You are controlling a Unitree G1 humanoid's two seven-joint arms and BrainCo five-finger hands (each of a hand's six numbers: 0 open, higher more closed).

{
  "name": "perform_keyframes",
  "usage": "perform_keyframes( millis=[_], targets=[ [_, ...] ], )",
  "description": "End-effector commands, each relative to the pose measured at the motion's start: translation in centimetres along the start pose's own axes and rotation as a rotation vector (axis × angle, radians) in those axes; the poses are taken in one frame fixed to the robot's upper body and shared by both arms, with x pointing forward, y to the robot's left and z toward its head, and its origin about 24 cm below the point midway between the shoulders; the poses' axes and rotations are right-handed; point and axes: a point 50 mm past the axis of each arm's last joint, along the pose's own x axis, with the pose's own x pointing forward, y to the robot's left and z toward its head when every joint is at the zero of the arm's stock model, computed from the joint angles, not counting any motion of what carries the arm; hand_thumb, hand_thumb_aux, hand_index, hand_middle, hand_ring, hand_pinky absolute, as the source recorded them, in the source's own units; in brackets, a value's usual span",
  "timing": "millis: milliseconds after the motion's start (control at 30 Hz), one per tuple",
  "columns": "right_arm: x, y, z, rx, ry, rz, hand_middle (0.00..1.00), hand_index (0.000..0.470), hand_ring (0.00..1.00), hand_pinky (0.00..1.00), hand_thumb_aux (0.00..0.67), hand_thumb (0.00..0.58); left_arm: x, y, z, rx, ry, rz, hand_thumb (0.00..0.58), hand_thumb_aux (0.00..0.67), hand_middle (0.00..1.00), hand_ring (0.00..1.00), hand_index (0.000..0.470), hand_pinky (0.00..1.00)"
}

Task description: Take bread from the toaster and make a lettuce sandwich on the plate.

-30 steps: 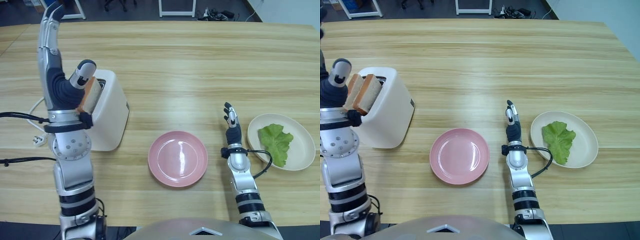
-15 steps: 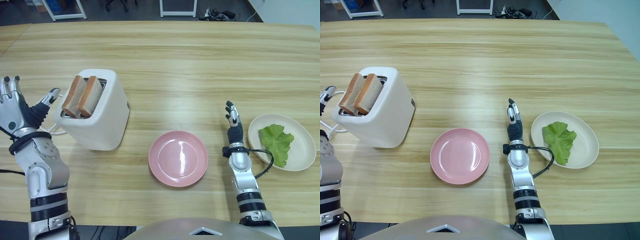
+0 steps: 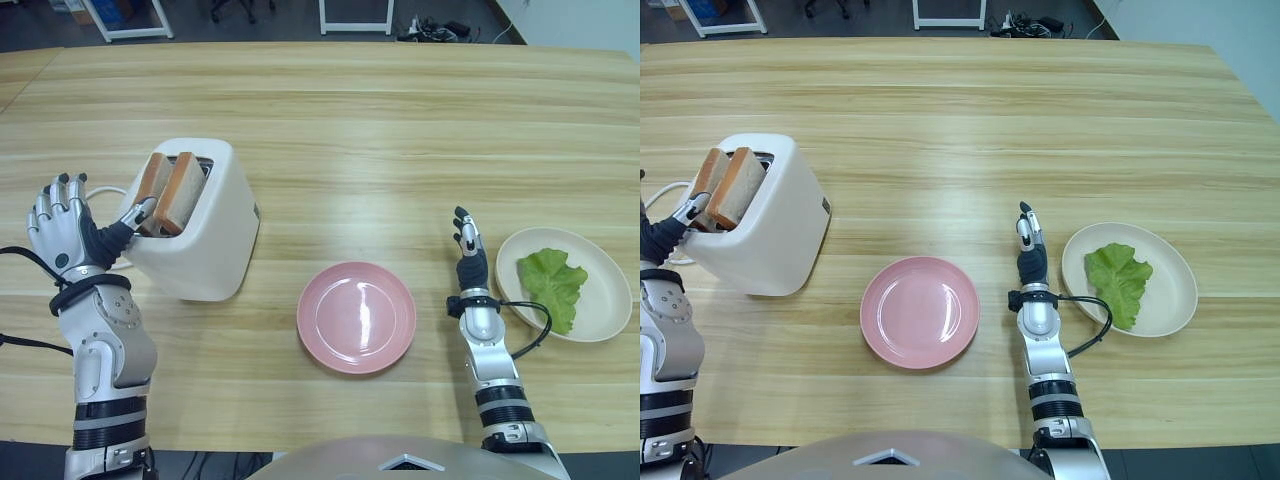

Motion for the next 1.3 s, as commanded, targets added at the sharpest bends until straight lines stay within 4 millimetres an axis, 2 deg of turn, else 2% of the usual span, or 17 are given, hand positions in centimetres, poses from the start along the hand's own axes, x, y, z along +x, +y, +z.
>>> perform_keyframes(
  millis=[33, 267, 433, 467, 500, 533, 567, 933, 1000, 1167, 1233, 1300],
  targets=[
    [-0.2, -0.6, -0.4, -0.014, 0.020, -0.012, 0.00, 0.000, 0.00, 0.00, 0.000, 0.000, -1.1, -1.9, -0.3, 0.025, 0.009, -0.095, 0.000, 0.000, 0.00, 0.00, 0.000, 0.00],
    [-0.4, -0.7, -0.6, -0.017, 0.025, -0.016, 0.00, 0.000, 0.00, 0.00, 0.000, 0.000, -1.7, -1.2, 1.5, 0.020, -0.106, -0.037, 0.000, 0.000, 0.00, 0.00, 0.000, 0.00],
    [-0.4, -0.6, -0.6, -0.014, 0.031, -0.015, 0.00, 0.000, 0.00, 0.00, 0.000, 0.000, -1.6, -1.0, 1.8, 0.015, -0.132, 0.002, 0.014, 0.008, 0.00, 0.00, 0.006, 0.00],
    [-0.4, -0.6, -0.7, -0.014, 0.032, -0.015, 0.00, 0.000, 0.00, 0.00, 0.000, 0.000, -1.6, -1.0, 1.8, 0.007, -0.134, 0.011, 0.456, 0.360, 0.00, 0.00, 0.253, 0.00],
    [-0.4, -0.6, -0.7, -0.014, 0.034, -0.015, 0.00, 0.000, 0.00, 0.00, 0.000, 0.000, -1.5, -0.9, 1.9, -0.002, -0.141, 0.020, 0.551, 0.520, 0.03, 0.03, 0.365, 0.03],
    [-0.4, -0.6, -0.7, -0.014, 0.035, -0.015, 0.00, 0.000, 0.00, 0.00, 0.000, 0.000, -1.5, -0.9, 2.0, -0.015, -0.149, 0.029, 0.580, 0.670, 0.60, 0.60, 0.470, 0.60],
    [-0.4, -0.6, -0.8, -0.014, 0.037, -0.015, 0.00, 0.000, 0.00, 0.00, 0.000, 0.000, -1.5, -0.8, 2.2, -0.030, -0.160, 0.041, 0.580, 0.670, 1.00, 1.00, 0.470, 1.00],
    [-0.5, -0.5, -1.2, -0.013, 0.056, -0.013, 0.00, 0.000, 0.00, 0.00, 0.000, 0.000, -1.5, 1.1, 3.6, -0.086, -0.285, 0.249, 0.580, 0.670, 1.00, 1.00, 0.470, 1.00],
    [-0.5, -0.5, -1.2, -0.013, 0.058, -0.013, 0.00, 0.000, 0.00, 0.00, 0.000, 0.000, -1.5, 2.4, 4.1, -0.119, -0.314, 0.362, 0.580, 0.670, 1.00, 1.00, 0.470, 1.00],
    [-0.4, -0.4, -1.3, -0.011, 0.062, -0.008, 0.00, 0.000, 0.00, 0.00, 0.000, 0.000, -3.1, 8.1, 5.0, -0.233, -0.440, 0.852, 0.580, 0.670, 1.00, 1.00, 0.470, 1.00],
    [-0.5, -0.4, -1.3, -0.010, 0.064, -0.009, 0.00, 0.000, 0.00, 0.00, 0.000, 0.000, -4.1, 9.6, 5.8, -0.374, -0.533, 0.917, 0.580, 0.670, 1.00, 1.00, 0.470, 1.00],
    [-0.5, -0.4, -1.3, -0.010, 0.065, -0.009, 0.00, 0.000, 0.00, 0.00, 0.000, 0.000, -4.7, 10.0, 6.6, -0.556, -0.614, 0.880, 0.580, 0.670, 1.00, 1.00, 0.470, 1.00]
  ],
)
